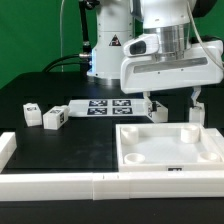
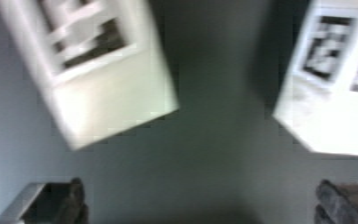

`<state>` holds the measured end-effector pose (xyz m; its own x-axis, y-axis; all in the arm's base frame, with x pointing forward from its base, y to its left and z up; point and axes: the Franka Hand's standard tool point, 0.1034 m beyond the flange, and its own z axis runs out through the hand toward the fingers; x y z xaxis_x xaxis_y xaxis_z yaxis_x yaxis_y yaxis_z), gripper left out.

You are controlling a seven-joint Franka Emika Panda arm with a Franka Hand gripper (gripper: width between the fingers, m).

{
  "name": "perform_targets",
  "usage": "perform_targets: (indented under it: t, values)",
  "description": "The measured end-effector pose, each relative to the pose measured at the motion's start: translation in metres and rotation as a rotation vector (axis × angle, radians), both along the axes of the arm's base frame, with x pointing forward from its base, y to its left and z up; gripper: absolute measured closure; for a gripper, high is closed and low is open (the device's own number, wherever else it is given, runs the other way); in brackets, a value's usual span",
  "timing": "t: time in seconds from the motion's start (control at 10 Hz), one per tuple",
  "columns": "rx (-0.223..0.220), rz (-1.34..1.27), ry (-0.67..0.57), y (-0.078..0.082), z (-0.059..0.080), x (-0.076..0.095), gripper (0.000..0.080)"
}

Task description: Assemble one leg

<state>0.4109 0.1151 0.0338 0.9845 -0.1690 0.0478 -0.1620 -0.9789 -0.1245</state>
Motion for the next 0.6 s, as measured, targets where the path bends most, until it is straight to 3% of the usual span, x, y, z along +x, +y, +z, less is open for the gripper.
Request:
perform_targets:
  t: [0.4,0.6]
  values:
    - [0.013,-0.014,0.015,0.044,-0.002,-0.013,0.0151]
    - [0.01,0.004,0.05,0.039,-0.003,-0.012,0.0151]
